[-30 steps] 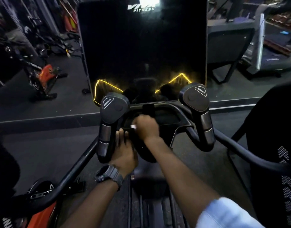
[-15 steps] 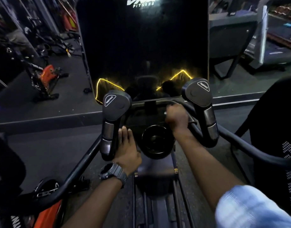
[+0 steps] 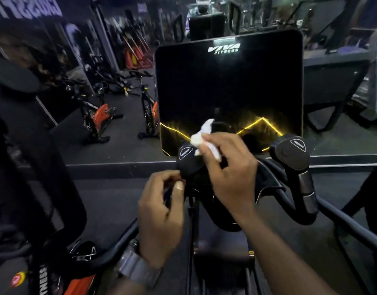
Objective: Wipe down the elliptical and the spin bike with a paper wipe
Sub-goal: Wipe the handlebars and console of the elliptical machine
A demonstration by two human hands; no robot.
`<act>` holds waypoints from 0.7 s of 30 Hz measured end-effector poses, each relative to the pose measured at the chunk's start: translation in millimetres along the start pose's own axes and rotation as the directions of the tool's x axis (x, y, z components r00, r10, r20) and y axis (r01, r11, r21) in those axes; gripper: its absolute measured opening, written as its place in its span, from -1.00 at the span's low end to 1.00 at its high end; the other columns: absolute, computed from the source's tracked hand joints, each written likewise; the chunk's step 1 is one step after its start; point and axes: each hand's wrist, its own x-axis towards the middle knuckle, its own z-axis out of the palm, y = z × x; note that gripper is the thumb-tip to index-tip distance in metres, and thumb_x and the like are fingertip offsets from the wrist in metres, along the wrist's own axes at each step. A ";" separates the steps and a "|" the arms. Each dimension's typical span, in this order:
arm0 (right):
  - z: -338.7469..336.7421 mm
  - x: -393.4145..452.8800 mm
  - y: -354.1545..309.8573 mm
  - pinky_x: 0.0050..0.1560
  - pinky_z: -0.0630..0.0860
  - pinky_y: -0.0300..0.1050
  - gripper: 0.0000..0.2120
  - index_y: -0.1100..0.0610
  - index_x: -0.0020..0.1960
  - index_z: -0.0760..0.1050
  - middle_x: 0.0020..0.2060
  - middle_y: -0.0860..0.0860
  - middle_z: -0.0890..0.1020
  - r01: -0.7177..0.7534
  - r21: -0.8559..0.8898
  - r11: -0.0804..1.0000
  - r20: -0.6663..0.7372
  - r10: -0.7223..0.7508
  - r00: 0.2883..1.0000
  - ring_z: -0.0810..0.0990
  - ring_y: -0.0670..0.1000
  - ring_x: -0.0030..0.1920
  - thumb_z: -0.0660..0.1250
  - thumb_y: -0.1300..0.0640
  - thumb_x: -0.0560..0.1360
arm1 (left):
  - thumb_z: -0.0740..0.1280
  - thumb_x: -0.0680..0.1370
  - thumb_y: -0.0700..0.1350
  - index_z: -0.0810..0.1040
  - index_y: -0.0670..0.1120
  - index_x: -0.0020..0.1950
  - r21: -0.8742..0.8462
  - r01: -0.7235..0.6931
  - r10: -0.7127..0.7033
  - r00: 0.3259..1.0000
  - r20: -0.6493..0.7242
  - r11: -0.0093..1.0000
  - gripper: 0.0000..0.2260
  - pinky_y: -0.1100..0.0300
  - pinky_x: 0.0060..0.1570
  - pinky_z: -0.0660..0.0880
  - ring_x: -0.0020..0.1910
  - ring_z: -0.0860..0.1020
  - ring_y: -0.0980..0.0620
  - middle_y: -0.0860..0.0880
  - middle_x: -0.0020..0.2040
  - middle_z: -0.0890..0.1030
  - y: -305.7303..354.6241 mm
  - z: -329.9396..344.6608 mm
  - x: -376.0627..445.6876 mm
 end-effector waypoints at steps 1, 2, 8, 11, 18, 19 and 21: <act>7.4 -3.1 -7.2 0.03 0.52 -0.14 -0.86 0.22 0.07 0.64 -0.02 0.07 0.65 0.116 -0.047 0.992 0.081 -0.112 0.990 0.58 -0.02 0.01 0.38 0.23 0.53 | 0.24 0.59 -0.10 0.57 -0.07 0.11 -0.021 0.075 -0.075 0.997 -0.005 0.997 -0.83 0.31 0.03 0.49 0.03 0.58 0.17 0.06 0.01 0.62 -6.1 -5.4 6.5; 13.9 -10.2 -9.8 -0.02 0.52 -0.05 -0.86 0.20 0.06 0.66 -0.03 0.06 0.65 0.236 -0.099 0.967 0.184 -0.215 0.959 0.58 0.02 -0.01 0.37 0.22 0.54 | 0.22 0.60 -0.06 0.57 -0.03 0.13 -0.043 0.148 -0.147 0.989 0.021 0.988 -0.82 0.29 0.04 0.50 0.05 0.58 0.19 0.09 0.02 0.63 -12.4 -9.1 11.2; 4.1 -4.4 5.2 -0.09 0.42 -0.03 -0.84 0.12 0.06 0.66 -0.05 0.03 0.66 0.355 -0.277 0.893 0.192 -0.311 0.931 0.55 0.05 -0.05 0.33 0.16 0.56 | 0.11 0.64 0.06 0.61 0.05 0.20 -0.172 0.350 -0.303 0.920 0.249 0.921 -0.68 -0.03 0.20 0.51 0.14 0.61 0.08 0.08 0.09 0.68 -32.4 -16.9 6.4; 16.4 -10.8 -2.1 -0.02 0.38 -0.04 -0.81 0.10 0.12 0.64 -0.01 0.02 0.64 0.402 -0.305 0.863 0.289 -0.318 0.903 0.52 0.04 -0.01 0.37 0.18 0.52 | 0.09 0.64 0.07 0.62 0.04 0.20 -0.227 0.388 -0.326 0.907 0.267 0.893 -0.66 -0.01 0.20 0.51 0.15 0.62 0.07 0.05 0.10 0.68 -31.4 -17.0 6.4; -9.3 -24.4 10.4 -0.02 0.34 0.02 -0.87 -0.02 -0.05 0.69 -0.10 -0.07 0.64 0.467 -0.276 0.840 0.362 -0.359 0.860 0.53 0.04 -0.07 0.48 0.15 0.42 | 0.05 0.65 0.18 0.67 0.03 0.11 -0.237 0.494 -0.419 0.855 0.305 0.837 -0.56 0.16 0.17 0.51 0.11 0.63 0.14 0.10 0.05 0.71 -46.4 -23.8 0.1; 0.0 -30.8 6.1 -0.04 0.36 0.01 -0.89 0.03 -0.04 0.69 -0.12 -0.05 0.64 0.452 -0.220 0.865 0.375 -0.353 0.857 0.53 0.02 -0.09 0.46 0.16 0.45 | 0.05 0.66 0.18 0.70 0.06 0.05 -0.237 0.521 -0.453 0.844 0.287 0.820 -0.56 0.13 0.16 0.51 0.07 0.65 0.14 0.10 0.01 0.72 -49.4 -22.8 -1.1; 23.2 -58.5 -2.0 -0.11 0.37 -0.05 -0.94 0.09 -0.08 0.67 -0.21 -0.10 0.59 0.399 -0.126 0.908 0.474 -0.298 0.828 0.49 -0.06 -0.18 0.41 0.16 0.49 | 0.04 0.63 0.16 0.72 0.07 -0.05 -0.272 0.554 -0.490 0.829 0.271 0.787 -0.54 0.05 0.13 0.53 0.00 0.67 0.08 0.04 -0.06 0.73 -51.6 -19.7 -1.9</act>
